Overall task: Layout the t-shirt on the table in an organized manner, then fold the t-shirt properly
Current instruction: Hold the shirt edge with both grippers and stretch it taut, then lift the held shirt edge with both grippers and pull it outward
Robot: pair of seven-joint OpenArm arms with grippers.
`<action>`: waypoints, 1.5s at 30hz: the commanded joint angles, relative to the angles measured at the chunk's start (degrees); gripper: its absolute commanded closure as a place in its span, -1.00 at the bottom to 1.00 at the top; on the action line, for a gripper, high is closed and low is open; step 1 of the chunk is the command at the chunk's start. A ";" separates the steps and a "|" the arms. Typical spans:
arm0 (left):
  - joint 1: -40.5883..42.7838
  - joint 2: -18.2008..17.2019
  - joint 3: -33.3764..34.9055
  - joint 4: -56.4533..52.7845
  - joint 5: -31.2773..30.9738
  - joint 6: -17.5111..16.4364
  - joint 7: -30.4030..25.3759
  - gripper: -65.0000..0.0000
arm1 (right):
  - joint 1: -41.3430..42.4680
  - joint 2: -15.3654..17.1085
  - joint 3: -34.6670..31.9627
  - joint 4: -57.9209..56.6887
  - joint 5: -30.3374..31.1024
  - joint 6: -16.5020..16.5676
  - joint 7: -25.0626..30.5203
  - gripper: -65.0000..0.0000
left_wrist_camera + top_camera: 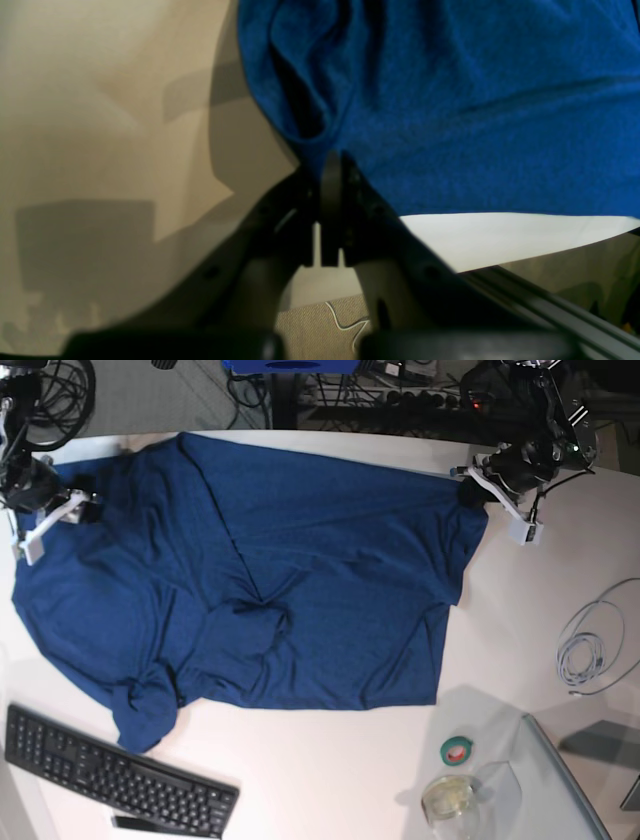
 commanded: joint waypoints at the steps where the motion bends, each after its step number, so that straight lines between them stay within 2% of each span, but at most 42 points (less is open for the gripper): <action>1: -0.06 -0.62 -0.14 0.80 -0.84 -0.34 -0.46 1.00 | -0.08 0.59 -0.76 0.82 0.89 0.08 0.59 -0.03; 3: -0.06 -0.62 -0.14 0.80 -0.84 -0.34 -0.46 1.00 | -0.25 0.51 -1.81 0.82 0.89 0.08 0.85 0.02; 4: -0.06 -0.62 -0.14 0.80 -0.84 -0.34 -0.46 1.00 | -0.25 0.51 -2.08 0.82 0.89 0.08 0.85 0.12; 8: -0.06 -0.71 -0.14 0.71 -0.75 -0.34 -0.46 1.00 | -0.34 0.42 -2.08 0.82 0.89 0.08 0.76 0.85; 9: -0.06 -0.71 -0.14 0.71 -0.75 -0.34 -0.46 1.00 | -0.34 0.42 -1.81 0.91 0.89 0.08 0.67 0.98; 23: -0.06 -0.89 -0.23 0.71 -0.75 -0.34 -0.46 1.00 | -9.66 0.42 -1.37 8.55 1.06 0.08 1.02 1.00; 36: -0.06 -0.89 -0.41 0.71 -0.75 -0.34 -0.46 1.00 | -11.77 0.33 -1.37 8.11 1.24 0.08 0.67 1.00; 38: -0.06 -0.89 -0.41 0.71 -0.75 -0.34 -0.46 1.00 | -11.51 -0.37 -1.37 8.20 1.24 0.08 0.67 0.90; 40: -0.06 -0.80 -0.32 0.71 -0.75 -0.34 -0.46 1.00 | -11.51 -0.55 0.03 8.47 1.50 0.08 0.59 0.72; 43: -0.06 -0.80 -0.32 0.71 -0.75 -0.34 -0.46 1.00 | -11.77 -2.13 5.22 11.89 1.50 0.08 -0.65 0.25; 45: -0.06 -0.89 -0.49 0.71 -0.75 -0.34 -0.46 1.00 | -11.77 -4.07 11.90 14.44 1.33 0.34 -0.03 -0.09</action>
